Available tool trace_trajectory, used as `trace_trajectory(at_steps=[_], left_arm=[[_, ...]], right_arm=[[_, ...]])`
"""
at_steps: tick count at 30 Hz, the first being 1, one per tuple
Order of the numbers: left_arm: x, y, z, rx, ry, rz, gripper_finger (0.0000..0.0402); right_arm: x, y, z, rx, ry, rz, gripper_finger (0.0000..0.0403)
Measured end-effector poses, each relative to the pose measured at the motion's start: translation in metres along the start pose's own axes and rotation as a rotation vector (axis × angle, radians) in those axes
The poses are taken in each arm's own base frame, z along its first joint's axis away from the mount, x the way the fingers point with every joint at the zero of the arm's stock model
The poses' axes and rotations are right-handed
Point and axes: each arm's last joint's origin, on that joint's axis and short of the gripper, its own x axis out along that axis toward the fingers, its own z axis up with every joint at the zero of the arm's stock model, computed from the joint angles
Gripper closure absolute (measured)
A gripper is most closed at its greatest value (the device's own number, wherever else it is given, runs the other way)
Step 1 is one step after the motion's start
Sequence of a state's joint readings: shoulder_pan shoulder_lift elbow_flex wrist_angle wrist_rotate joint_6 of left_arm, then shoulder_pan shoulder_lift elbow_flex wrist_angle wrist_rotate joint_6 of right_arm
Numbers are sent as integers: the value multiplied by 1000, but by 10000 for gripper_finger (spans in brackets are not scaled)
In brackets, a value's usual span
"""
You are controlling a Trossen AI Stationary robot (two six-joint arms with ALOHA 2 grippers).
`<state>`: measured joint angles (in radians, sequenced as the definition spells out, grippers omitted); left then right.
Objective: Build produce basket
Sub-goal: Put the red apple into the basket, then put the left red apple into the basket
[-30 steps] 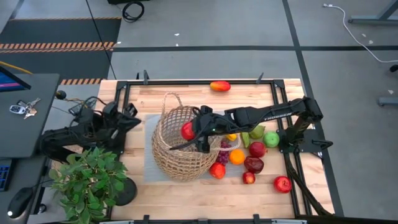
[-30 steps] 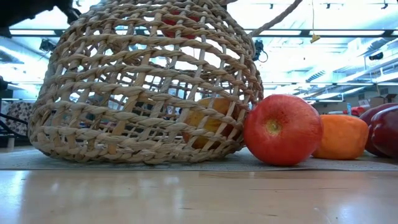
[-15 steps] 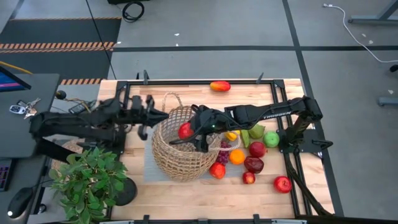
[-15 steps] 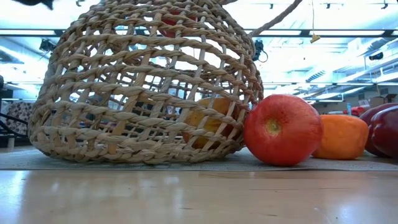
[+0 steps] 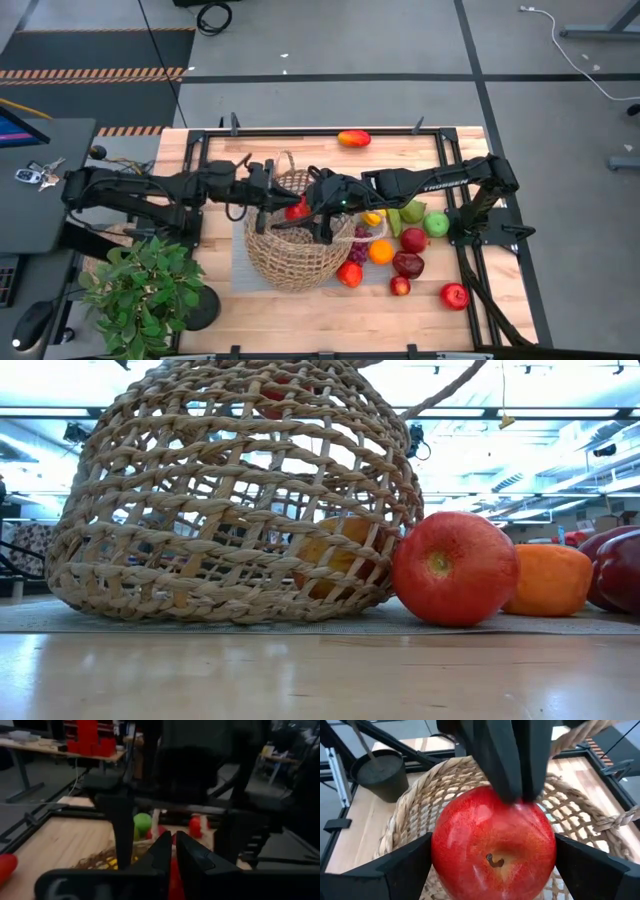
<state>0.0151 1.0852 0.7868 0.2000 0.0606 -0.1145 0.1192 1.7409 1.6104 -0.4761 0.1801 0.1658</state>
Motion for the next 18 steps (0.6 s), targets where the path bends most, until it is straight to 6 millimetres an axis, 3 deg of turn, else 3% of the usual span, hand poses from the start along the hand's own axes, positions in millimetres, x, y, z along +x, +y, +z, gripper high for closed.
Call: trace_trajectory(at_steps=[4,10,18], left_arm=[[3,1,-5,19,49,7,373],[-2,-1,-18,21,177,4,366],[-16,-11,-11,15,170,-38,373]], right_arm=[[-4,-2,1,2,-5,-9,11],[-34,-9,17,42,-104,-22,11],[-57,-1,24,85,-172,15,11]])
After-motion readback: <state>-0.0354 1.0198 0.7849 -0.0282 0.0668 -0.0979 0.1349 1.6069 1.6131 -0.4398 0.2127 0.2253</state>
